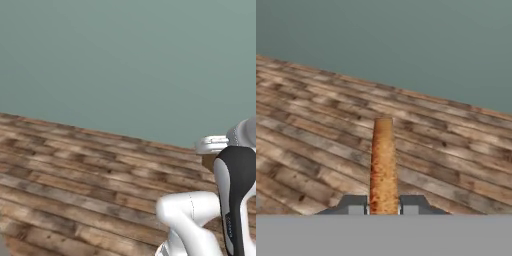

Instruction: Start the toaster. Once the lever pops up, take the bread to the plate on the dining counter.

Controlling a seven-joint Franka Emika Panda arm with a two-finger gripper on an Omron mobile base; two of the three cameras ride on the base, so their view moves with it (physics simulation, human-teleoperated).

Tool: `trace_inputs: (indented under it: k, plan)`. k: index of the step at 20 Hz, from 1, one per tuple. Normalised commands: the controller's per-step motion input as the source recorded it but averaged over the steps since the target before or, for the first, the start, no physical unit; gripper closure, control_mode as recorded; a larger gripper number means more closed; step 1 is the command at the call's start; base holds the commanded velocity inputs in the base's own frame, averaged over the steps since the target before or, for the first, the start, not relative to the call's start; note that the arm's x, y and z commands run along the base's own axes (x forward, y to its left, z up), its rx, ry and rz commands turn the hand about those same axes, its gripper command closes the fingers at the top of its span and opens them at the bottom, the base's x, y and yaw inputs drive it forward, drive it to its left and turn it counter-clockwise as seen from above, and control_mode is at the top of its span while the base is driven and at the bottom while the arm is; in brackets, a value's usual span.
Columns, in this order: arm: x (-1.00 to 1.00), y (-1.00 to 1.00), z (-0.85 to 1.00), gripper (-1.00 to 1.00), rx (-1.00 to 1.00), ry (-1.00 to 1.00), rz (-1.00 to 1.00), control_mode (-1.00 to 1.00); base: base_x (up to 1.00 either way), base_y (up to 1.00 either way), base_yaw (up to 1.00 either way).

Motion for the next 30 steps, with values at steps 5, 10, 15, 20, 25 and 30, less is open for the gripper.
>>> trace_inputs:
  k: [5, 10, 15, 20, 25, 30]
  plan:
    - [0.00, 0.00, 0.00, 1.00, 0.00, 0.00, 0.00, 1.00, 1.00, -0.59, 0.10]
    - [0.00, 0.00, 0.00, 1.00, 0.00, 0.00, 0.00, 1.00, 1.00, -0.68, 0.21]
    - [0.00, 0.00, 0.00, 1.00, 0.00, 0.00, 0.00, 1.00, 1.00, -0.59, 0.37]
    - [0.00, 0.00, 0.00, 1.00, 0.00, 0.00, 0.00, 1.00, 1.00, -0.55, 0.40]
    - [0.00, 0.00, 0.00, 1.00, 0.00, 0.00, 0.00, 1.00, 1.00, -0.55, 0.40]
    - [0.00, 0.00, 0.00, 1.00, 0.00, 0.00, 0.00, 1.00, 1.00, -0.42, 0.46]
